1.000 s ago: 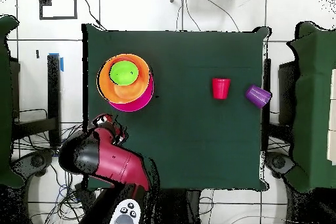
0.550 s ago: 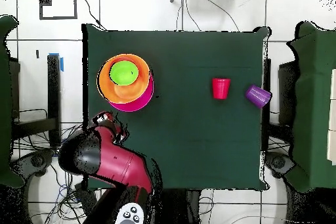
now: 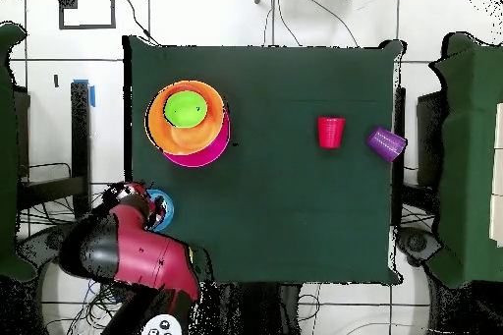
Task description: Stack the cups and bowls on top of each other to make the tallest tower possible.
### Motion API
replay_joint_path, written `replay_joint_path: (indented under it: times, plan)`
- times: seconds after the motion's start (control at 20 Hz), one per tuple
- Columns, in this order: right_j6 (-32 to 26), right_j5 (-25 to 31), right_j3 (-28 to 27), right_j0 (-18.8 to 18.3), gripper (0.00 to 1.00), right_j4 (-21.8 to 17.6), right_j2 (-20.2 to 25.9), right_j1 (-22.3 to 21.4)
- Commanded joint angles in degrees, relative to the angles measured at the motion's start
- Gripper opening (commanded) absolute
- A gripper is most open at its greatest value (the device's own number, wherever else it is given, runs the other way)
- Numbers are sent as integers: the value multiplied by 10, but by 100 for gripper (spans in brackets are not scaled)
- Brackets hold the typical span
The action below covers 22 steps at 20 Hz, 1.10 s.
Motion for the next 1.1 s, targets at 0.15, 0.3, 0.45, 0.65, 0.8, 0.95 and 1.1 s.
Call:
replay_joint_path:
  times: [0.15, 0.3, 0.45, 0.65, 0.8, 0.95, 1.1]
  plan:
    - [170, -58, 50, 10, 100, 28, 64, 39]
    - [177, -78, 67, -9, 100, 13, 86, 38]
    - [188, -102, 76, -19, 100, 0, 103, 47]
    - [203, -126, 80, -15, 100, -3, 110, 60]
    - [217, -159, 83, -23, 100, -15, 125, 81]
    - [229, -189, 81, -29, 100, -25, 136, 100]
    - [237, -202, 79, -33, 100, -27, 145, 111]
